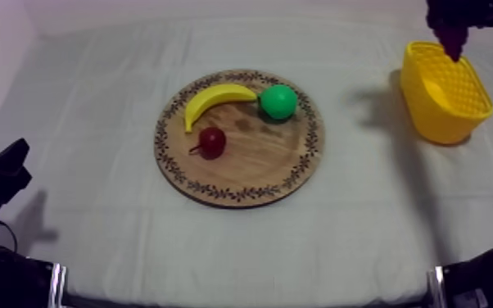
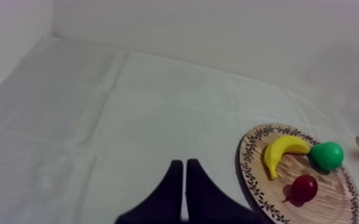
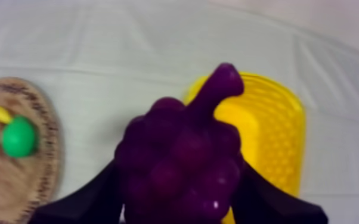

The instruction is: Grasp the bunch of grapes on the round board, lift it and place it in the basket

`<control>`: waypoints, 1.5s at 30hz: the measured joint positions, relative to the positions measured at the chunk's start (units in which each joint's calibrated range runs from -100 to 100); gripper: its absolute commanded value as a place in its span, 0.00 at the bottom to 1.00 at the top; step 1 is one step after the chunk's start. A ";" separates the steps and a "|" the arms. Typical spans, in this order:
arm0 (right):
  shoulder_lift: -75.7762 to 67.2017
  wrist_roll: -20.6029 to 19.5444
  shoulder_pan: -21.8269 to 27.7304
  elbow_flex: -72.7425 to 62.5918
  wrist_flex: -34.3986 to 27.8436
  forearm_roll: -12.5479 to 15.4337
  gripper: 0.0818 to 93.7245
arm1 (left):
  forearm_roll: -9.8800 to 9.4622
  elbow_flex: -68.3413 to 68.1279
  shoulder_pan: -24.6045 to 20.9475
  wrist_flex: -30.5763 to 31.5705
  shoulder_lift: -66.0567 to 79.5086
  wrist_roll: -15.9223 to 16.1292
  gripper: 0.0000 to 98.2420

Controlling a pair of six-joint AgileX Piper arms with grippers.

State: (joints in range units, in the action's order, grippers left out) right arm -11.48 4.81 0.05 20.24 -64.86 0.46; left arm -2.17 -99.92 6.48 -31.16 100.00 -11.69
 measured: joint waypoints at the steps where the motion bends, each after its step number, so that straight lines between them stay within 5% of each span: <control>1: 0.06 1.08 1.36 0.80 1.19 0.45 0.20 | 0.00 0.00 0.00 0.00 0.00 0.00 0.00; 11: 5.75 8.31 10.75 6.06 10.88 2.39 0.21 | 0.00 0.00 0.00 0.00 0.00 0.00 0.00; 18: 15.12 7.80 10.16 3.16 11.69 2.94 0.22 | 0.00 0.00 0.00 0.00 0.00 0.00 0.00; 27: 29.40 4.67 8.82 -7.75 4.19 2.64 0.26 | 0.00 0.00 0.00 0.00 0.00 0.00 0.00; 37: 35.84 1.70 7.73 -13.58 -2.73 1.35 0.65 | 0.00 0.00 0.00 0.00 0.00 0.00 0.00; 45: 31.08 2.84 8.27 -9.31 0.61 1.44 0.71 | 0.00 0.00 0.00 0.00 0.00 0.00 0.00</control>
State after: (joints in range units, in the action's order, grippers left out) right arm 19.60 7.65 8.32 10.93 -64.24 1.90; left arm -2.17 -99.92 6.48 -31.16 100.00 -11.69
